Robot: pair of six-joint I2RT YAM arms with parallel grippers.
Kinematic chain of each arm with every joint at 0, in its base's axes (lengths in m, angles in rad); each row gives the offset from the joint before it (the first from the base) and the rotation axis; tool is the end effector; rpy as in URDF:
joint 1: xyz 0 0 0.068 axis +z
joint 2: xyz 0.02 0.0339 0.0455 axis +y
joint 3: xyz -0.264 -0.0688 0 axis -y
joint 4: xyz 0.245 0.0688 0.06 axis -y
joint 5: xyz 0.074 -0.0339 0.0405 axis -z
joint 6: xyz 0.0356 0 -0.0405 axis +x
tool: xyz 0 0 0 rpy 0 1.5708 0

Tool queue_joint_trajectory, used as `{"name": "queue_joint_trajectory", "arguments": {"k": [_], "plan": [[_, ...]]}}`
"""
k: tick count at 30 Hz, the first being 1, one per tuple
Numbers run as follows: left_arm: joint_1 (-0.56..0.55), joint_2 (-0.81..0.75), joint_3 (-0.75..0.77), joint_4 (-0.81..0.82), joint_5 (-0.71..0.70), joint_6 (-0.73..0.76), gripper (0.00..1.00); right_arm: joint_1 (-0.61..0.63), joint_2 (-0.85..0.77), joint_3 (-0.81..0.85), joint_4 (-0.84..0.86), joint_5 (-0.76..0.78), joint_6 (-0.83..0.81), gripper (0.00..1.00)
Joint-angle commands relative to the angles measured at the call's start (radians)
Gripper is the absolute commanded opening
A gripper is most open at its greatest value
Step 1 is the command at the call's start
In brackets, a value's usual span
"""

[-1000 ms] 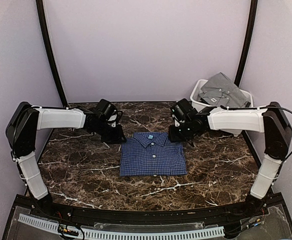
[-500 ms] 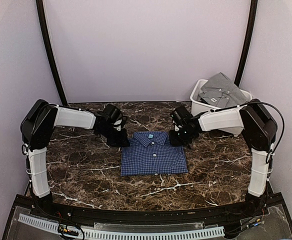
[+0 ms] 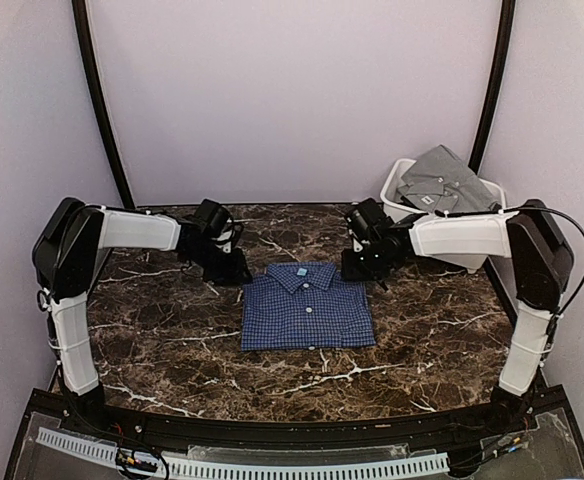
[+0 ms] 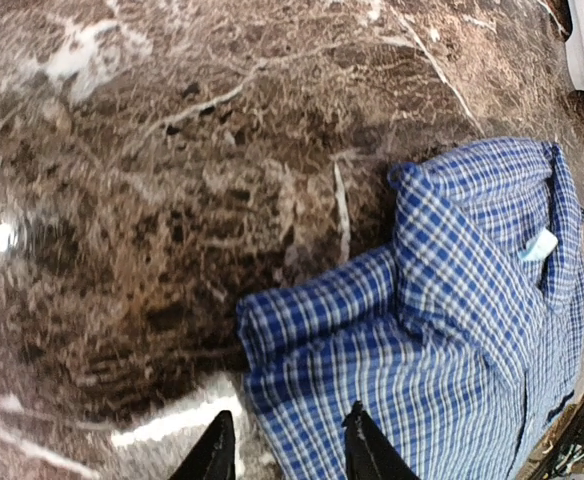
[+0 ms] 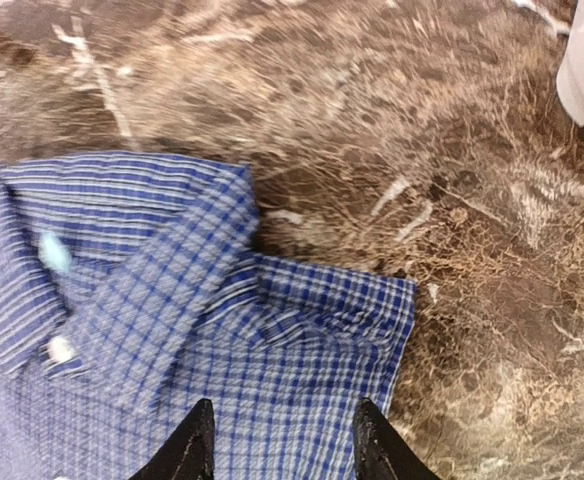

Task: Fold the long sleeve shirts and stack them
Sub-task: Smooth out the square-folded shirt at the center of the board.

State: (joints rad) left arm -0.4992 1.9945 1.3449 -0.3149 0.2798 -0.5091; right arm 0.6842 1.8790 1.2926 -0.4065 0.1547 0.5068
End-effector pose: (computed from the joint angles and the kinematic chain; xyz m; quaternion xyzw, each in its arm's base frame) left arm 0.3654 -0.2105 0.1648 0.0369 0.9453 -0.2593 0.1945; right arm 0.3111 0.2467 0.1880 -0.0627 0.9539 0.0980 0.2767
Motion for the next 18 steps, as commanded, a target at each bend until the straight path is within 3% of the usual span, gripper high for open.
{"name": "queue_joint_trajectory", "arguments": {"k": [1,7,18], "plan": [[0.004,-0.137,-0.101,-0.014,0.063,-0.014,0.38,0.032,-0.085,-0.05,0.008,0.012,0.005,0.42],[0.003,-0.207,-0.208,0.052,0.155,-0.062,0.41,0.042,-0.098,-0.146,0.048,-0.045,0.033,0.26],[-0.013,-0.212,-0.295,0.111,0.197,-0.104,0.45,0.043,-0.144,-0.315,0.089,-0.053,0.087,0.18]]}}
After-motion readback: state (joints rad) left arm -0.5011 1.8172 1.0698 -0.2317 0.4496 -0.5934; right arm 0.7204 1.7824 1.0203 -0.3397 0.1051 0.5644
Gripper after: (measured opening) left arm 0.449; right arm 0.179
